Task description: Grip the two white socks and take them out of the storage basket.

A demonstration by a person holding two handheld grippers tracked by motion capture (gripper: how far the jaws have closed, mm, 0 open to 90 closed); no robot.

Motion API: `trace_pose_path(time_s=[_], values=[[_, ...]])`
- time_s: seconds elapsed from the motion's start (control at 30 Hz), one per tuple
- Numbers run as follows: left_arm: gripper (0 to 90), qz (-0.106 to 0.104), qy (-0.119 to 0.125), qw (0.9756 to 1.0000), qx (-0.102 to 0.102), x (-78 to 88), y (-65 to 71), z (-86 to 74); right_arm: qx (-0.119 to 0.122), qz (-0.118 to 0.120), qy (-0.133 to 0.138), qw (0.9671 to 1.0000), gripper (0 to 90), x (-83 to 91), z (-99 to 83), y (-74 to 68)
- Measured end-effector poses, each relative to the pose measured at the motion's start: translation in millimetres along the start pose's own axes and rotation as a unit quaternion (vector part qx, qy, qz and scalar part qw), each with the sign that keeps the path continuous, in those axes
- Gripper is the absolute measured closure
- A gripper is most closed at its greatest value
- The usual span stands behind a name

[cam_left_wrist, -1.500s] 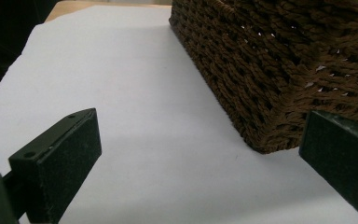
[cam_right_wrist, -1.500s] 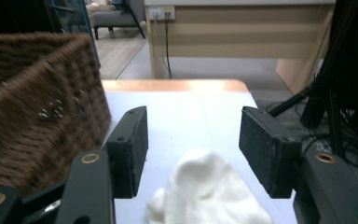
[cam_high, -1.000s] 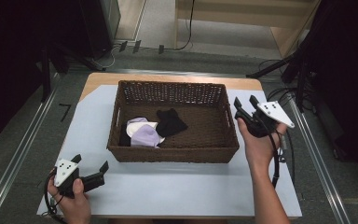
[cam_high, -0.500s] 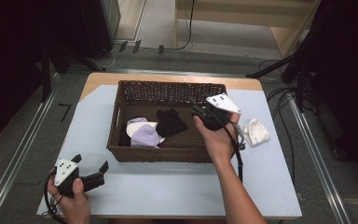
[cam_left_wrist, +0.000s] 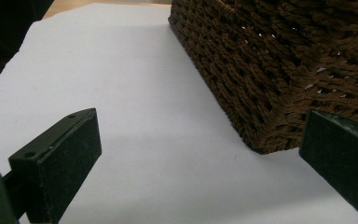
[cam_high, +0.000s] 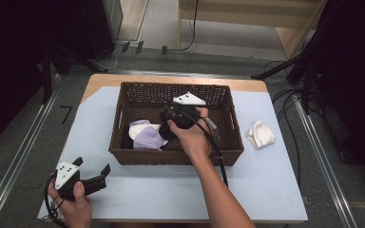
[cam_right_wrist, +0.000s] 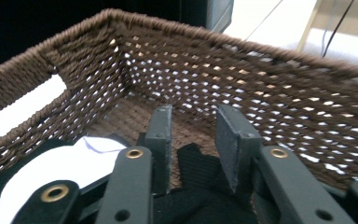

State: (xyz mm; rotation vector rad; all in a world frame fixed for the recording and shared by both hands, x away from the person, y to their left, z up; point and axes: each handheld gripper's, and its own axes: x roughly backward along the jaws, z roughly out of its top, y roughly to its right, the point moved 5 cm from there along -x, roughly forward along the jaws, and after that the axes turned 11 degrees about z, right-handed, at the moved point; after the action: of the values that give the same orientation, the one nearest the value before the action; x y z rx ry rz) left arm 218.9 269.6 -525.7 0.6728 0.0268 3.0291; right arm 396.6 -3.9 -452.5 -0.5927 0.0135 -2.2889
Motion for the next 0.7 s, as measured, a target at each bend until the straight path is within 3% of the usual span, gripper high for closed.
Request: trace_pose_path(time_s=[0.2, 0.33, 0.53, 0.7], values=[[0.0, -0.001, 0.001, 1.0000, 0.002, 0.1, -0.2, 0.0, -0.003, 0.016, -0.048, 0.9987, 69.4, -22.6, -7.3, -2.5], [0.0, 0.000, 0.001, 1.0000, 0.002, 0.0, -0.3, 0.0, 0.017, 0.019, -0.090, 0.9956, 70.7, -33.7, -16.3, -3.5], [0.0, 0.000, 0.000, 1.0000, 0.001, 0.1, -0.2, 0.0, 0.034, 0.025, -0.122, 0.9917, 71.5, -40.6, -23.5, -1.1], [0.0, 0.000, 0.000, 1.0000, 0.001, 0.1, 0.0, 0.0, 0.029, 0.051, -0.138, 0.9887, 68.6, -50.3, -27.3, -7.1]])
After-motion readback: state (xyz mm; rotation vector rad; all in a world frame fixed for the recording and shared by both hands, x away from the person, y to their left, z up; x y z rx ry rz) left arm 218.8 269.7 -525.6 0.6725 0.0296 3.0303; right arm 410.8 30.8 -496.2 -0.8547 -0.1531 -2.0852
